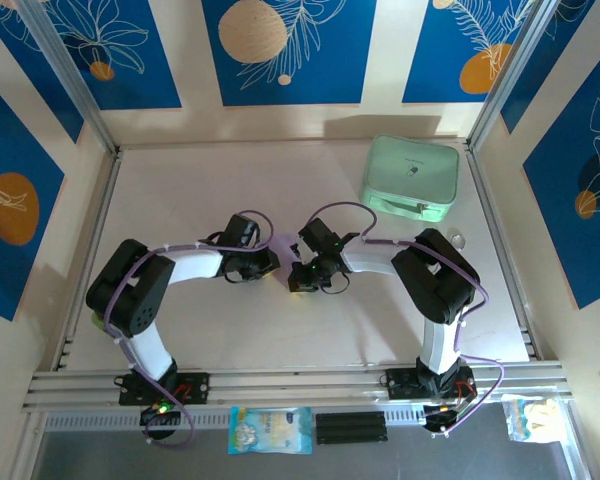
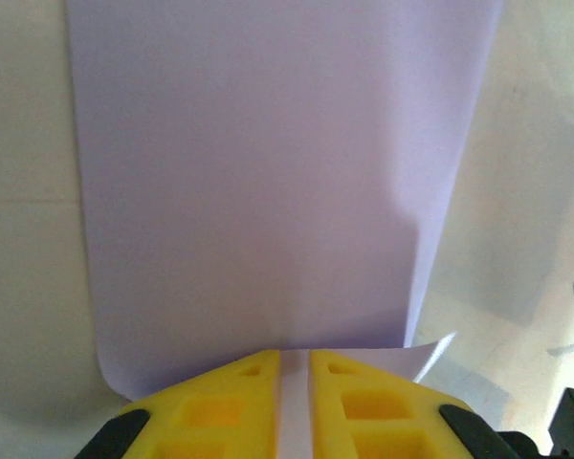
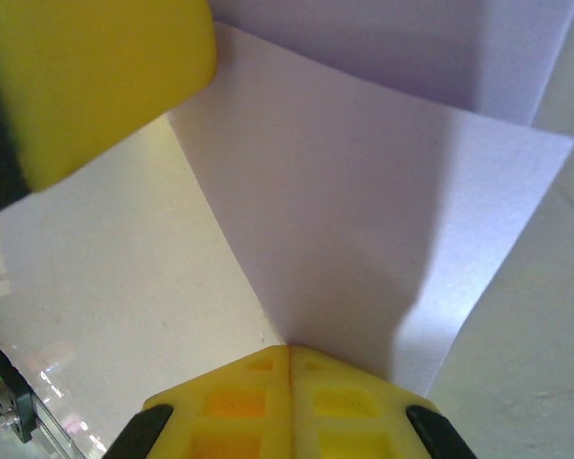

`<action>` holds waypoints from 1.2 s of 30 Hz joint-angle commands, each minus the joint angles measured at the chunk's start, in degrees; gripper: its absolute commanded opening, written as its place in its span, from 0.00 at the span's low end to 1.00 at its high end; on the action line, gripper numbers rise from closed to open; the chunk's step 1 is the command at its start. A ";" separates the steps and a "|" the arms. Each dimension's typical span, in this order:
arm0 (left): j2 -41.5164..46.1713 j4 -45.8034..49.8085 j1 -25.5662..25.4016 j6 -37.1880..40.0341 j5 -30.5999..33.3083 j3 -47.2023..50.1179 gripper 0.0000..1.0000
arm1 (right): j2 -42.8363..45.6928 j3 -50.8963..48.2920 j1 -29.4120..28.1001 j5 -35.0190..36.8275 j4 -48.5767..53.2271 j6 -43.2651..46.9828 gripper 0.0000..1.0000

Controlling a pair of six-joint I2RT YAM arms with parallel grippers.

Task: Fold a paper plane with a square sheet of paper (pick it up from the middle)
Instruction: Third fold the triangle at the center of the table.

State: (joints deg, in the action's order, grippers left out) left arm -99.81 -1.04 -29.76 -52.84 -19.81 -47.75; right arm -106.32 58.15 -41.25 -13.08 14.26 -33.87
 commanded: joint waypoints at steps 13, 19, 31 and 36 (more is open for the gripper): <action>-2.65 2.09 1.37 1.71 0.63 0.99 0.13 | 2.73 3.32 0.30 -2.46 3.32 -0.60 0.07; -3.11 2.96 1.33 1.73 0.45 0.55 0.13 | 0.20 6.14 0.12 -1.88 3.46 -0.25 0.06; -3.37 4.60 1.37 1.10 1.00 0.46 0.12 | -4.54 7.62 -0.30 -0.46 4.02 0.72 0.05; -3.68 6.36 1.31 1.15 2.12 0.37 0.11 | -4.94 6.68 -0.15 0.94 5.03 1.64 0.05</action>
State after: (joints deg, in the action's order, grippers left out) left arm -100.97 -0.97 -28.82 -52.05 -20.88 -47.75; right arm -110.61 64.53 -41.23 -13.34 16.36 -33.58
